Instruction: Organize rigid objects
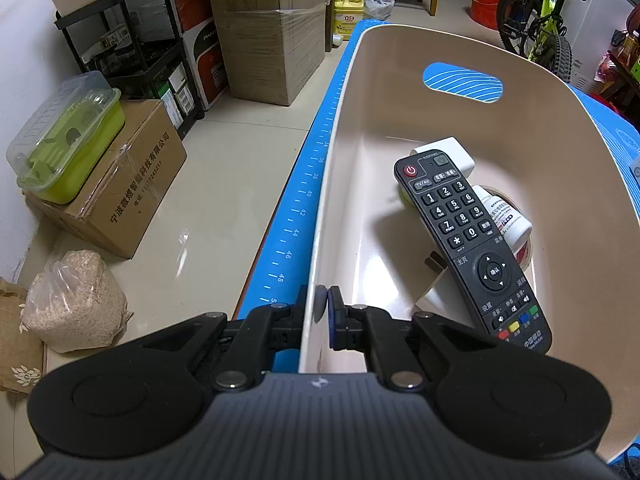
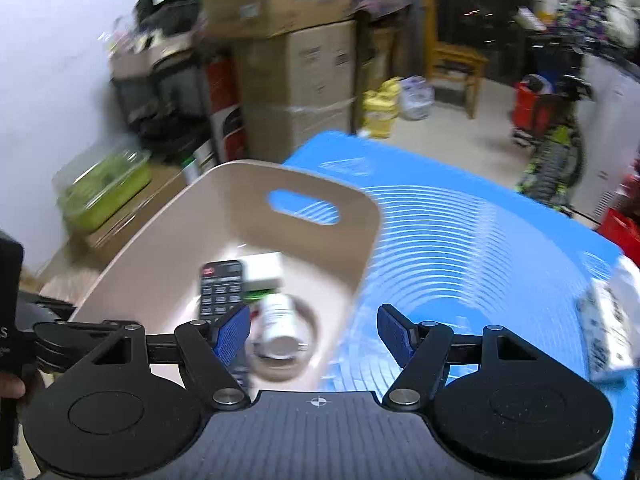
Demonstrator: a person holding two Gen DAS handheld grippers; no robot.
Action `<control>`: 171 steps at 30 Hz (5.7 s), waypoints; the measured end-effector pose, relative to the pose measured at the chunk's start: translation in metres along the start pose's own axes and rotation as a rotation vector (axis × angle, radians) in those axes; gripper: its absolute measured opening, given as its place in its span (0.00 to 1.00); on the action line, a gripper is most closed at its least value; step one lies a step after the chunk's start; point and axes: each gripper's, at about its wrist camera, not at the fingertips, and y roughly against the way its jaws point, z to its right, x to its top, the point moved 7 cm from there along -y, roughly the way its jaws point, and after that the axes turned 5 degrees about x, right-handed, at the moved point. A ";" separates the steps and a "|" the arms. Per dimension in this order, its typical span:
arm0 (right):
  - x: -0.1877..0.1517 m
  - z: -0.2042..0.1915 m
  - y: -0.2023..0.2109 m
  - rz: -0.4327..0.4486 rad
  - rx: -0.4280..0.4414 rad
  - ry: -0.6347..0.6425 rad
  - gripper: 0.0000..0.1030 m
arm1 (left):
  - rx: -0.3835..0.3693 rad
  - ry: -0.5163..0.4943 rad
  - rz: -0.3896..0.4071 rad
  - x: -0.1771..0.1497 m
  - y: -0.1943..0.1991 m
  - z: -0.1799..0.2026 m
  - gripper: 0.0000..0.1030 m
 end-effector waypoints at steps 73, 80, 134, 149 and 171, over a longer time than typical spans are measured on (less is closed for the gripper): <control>0.024 -0.047 -0.133 -0.177 -0.065 0.138 0.45 | 0.002 0.000 0.000 0.000 -0.001 -0.001 0.09; 0.016 -0.060 -0.144 -0.220 -0.052 0.183 0.45 | 0.001 0.000 0.000 0.001 -0.001 -0.001 0.09; -0.058 -0.009 0.137 0.108 -0.072 -0.097 0.92 | 0.008 -0.143 0.230 -0.049 0.161 0.073 0.70; -0.136 0.007 0.224 0.186 -0.149 -0.138 0.94 | -0.041 -0.132 0.326 -0.098 0.217 0.089 0.70; -0.233 0.015 0.255 0.279 -0.188 -0.208 0.94 | -0.065 -0.148 0.466 -0.165 0.229 0.115 0.70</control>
